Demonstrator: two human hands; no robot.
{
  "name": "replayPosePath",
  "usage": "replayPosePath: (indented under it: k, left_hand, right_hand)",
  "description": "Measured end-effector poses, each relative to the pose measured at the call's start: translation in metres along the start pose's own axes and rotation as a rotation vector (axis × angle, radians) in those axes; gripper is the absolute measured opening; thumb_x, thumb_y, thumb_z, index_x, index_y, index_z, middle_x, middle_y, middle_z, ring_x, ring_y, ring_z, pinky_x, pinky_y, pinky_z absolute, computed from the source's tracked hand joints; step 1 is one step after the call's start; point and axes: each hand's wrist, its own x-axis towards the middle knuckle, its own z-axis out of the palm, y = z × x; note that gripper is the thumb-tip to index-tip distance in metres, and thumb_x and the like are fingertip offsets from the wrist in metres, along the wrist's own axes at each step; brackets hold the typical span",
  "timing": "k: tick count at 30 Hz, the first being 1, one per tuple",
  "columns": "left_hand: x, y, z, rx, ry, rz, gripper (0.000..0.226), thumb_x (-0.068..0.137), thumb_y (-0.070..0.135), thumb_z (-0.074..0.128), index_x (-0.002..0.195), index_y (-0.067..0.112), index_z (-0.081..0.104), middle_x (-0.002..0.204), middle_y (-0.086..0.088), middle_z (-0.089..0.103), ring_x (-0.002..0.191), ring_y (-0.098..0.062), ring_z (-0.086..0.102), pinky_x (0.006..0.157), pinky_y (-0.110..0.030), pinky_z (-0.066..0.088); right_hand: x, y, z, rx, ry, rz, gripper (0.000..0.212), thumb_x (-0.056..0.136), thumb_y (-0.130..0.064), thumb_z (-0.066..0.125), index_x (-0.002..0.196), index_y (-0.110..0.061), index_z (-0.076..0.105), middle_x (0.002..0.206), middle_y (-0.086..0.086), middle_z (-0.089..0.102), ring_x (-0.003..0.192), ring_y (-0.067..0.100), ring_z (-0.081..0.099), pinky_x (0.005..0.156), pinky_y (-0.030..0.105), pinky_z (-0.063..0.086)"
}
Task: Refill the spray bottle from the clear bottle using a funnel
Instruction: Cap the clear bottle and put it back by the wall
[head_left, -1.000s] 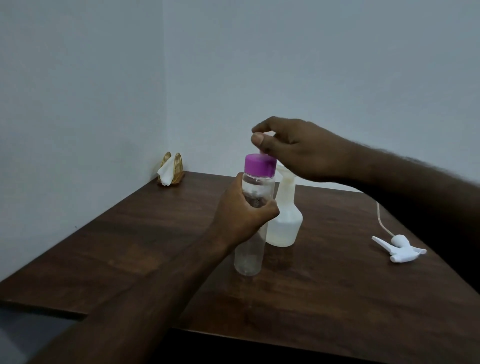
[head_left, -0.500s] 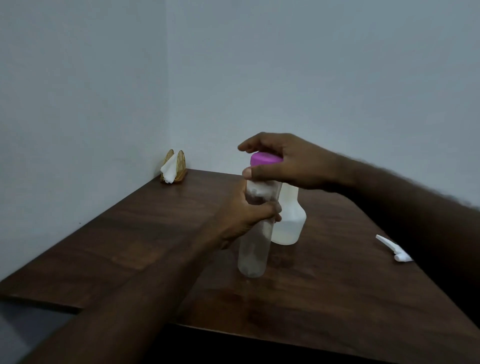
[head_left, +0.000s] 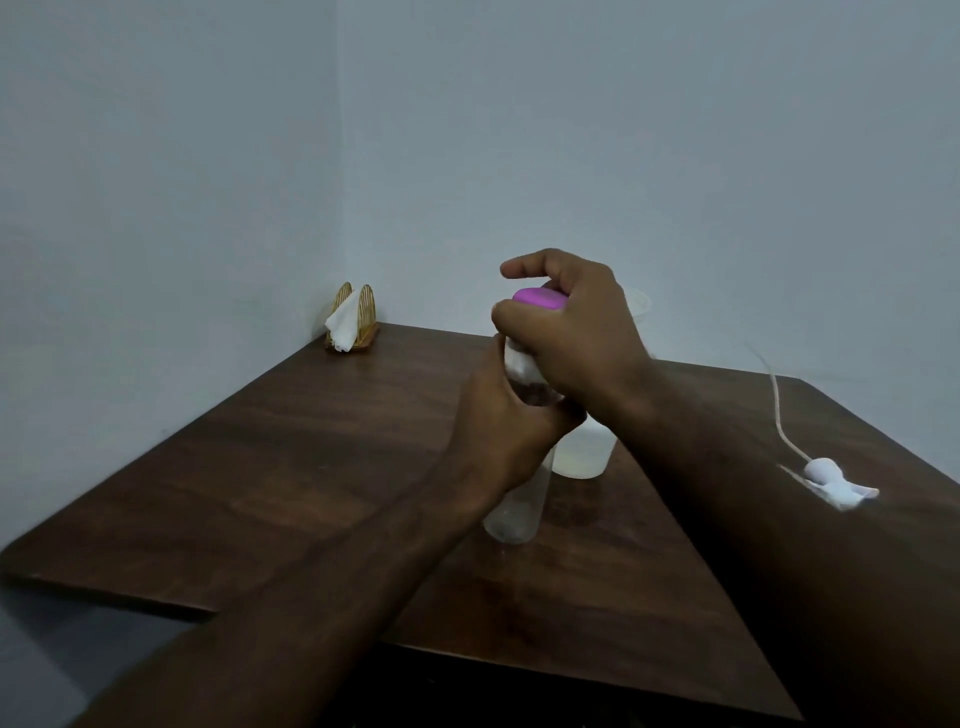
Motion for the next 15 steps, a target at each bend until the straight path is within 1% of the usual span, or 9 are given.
replayPosePath:
  k: [2,5,6,9,11,12,13,14,15]
  left_hand:
    - [-0.002,0.000,0.000,0.047,0.024,0.038,0.052,0.078,0.010,0.075,0.124,0.011,0.052,0.090,0.028,0.050,0.082,0.016,0.055,0.066,0.004,0.038]
    - [-0.005,0.002,0.000,0.118,0.069,0.088,0.047,0.081,0.011,0.071,0.124,0.005,0.052,0.088,0.030,0.041,0.080,0.031,0.045,0.066,0.007,0.033]
    - [-0.005,0.003,0.000,0.130,0.080,0.080,0.047,0.082,0.012,0.071,0.125,0.004,0.052,0.087,0.030,0.040,0.080,0.032,0.044,0.066,0.007,0.032]
    - [-0.007,0.009,-0.004,0.093,0.087,0.042,0.052,0.075,0.025,0.071,0.121,0.011,0.052,0.085,0.025,0.049,0.076,0.021,0.052,0.062,0.004,0.037]
    - [-0.008,0.009,-0.009,0.043,0.069,-0.012,0.055,0.075,0.018,0.074,0.124,0.012,0.050,0.087,0.024,0.051,0.075,0.021,0.053,0.061,0.003,0.039]
    - [-0.009,0.007,-0.011,0.040,0.046,-0.031,0.060,0.077,0.013,0.075,0.130,0.013,0.047,0.093,0.025,0.051,0.078,0.019,0.053,0.064,0.005,0.039]
    - [-0.012,0.006,-0.014,0.064,0.015,-0.047,0.068,0.078,0.012,0.075,0.137,0.014,0.041,0.103,0.025,0.049,0.086,0.016,0.052,0.068,0.006,0.037]
    - [-0.014,0.001,-0.016,0.086,-0.030,-0.072,0.077,0.078,0.015,0.075,0.143,0.016,0.033,0.115,0.023,0.046,0.099,0.012,0.049,0.075,0.006,0.035]
    - [-0.018,-0.004,-0.018,0.095,-0.085,-0.101,0.086,0.077,0.018,0.077,0.146,0.018,0.027,0.124,0.018,0.044,0.111,0.007,0.046,0.084,0.002,0.034]
  right_hand:
    - [-0.001,-0.002,0.004,-0.027,0.062,0.011,0.032,0.074,-0.023,0.072,0.106,-0.023,0.069,0.089,-0.005,0.067,0.084,0.012,0.066,0.079,0.029,0.057]
    - [-0.002,-0.005,0.008,-0.060,0.123,0.020,0.028,0.075,-0.022,0.073,0.102,-0.020,0.069,0.084,-0.014,0.062,0.081,0.007,0.062,0.076,0.024,0.052]
    - [-0.002,-0.006,0.009,-0.066,0.133,0.019,0.028,0.075,-0.022,0.073,0.102,-0.020,0.067,0.081,-0.015,0.060,0.079,0.006,0.061,0.074,0.023,0.051]
    - [-0.006,-0.006,0.010,-0.053,0.140,0.024,0.038,0.076,-0.025,0.074,0.109,-0.021,0.057,0.079,-0.016,0.052,0.075,0.005,0.056,0.071,0.023,0.049]
    - [-0.010,-0.004,0.010,-0.035,0.117,0.047,0.050,0.076,-0.033,0.077,0.117,-0.024,0.049,0.085,-0.016,0.051,0.078,0.005,0.056,0.070,0.022,0.051]
    - [-0.014,-0.002,0.009,-0.005,0.088,0.074,0.055,0.076,-0.039,0.078,0.119,-0.025,0.047,0.088,-0.016,0.052,0.079,0.004,0.057,0.068,0.019,0.051]
    - [-0.020,0.001,0.008,0.039,0.054,0.103,0.057,0.076,-0.044,0.078,0.119,-0.025,0.047,0.090,-0.016,0.056,0.079,0.002,0.060,0.066,0.015,0.051]
    - [-0.027,0.007,0.007,0.070,0.022,0.128,0.056,0.076,-0.049,0.077,0.117,-0.025,0.049,0.092,-0.014,0.060,0.080,0.001,0.063,0.065,0.013,0.051]
    - [-0.034,0.013,0.005,0.076,-0.003,0.146,0.055,0.076,-0.055,0.075,0.116,-0.026,0.051,0.095,-0.013,0.064,0.082,0.000,0.065,0.067,0.014,0.052]
